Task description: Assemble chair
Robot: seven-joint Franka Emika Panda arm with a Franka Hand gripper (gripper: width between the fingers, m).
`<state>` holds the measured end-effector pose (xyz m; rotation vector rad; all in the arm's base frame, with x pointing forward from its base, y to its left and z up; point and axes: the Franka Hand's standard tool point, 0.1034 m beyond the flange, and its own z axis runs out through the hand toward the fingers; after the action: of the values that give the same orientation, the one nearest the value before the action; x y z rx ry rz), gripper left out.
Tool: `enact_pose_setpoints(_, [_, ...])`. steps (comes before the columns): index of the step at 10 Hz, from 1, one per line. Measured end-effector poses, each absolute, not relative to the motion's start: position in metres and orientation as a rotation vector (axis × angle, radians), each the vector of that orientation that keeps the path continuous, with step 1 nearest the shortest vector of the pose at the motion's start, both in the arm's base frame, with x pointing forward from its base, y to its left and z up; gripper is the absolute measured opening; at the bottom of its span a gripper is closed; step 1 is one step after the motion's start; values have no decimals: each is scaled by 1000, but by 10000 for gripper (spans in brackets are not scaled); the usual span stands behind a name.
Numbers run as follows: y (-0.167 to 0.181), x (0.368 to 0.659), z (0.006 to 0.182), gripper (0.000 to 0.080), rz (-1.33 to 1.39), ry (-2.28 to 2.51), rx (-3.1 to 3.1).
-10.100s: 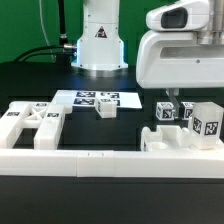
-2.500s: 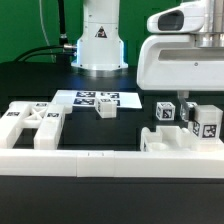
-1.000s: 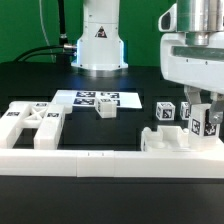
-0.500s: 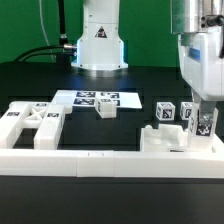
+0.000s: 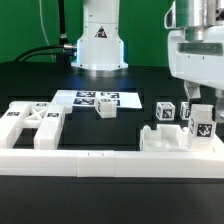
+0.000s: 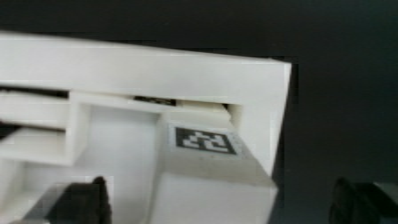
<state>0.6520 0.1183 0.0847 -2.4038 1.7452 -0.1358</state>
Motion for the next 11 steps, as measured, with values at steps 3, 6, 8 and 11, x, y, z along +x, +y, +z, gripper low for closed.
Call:
enact_pose_setpoints(3, [119, 656, 92, 649, -192, 1380, -2632])
enact_pose_setpoints(6, [118, 656, 92, 649, -223, 1067, -2791])
enact_pose_setpoints(8, [112, 655, 110, 649, -324, 788, -2871])
enact_pose_setpoints(11, [98, 622, 143, 649, -428, 606, -2900])
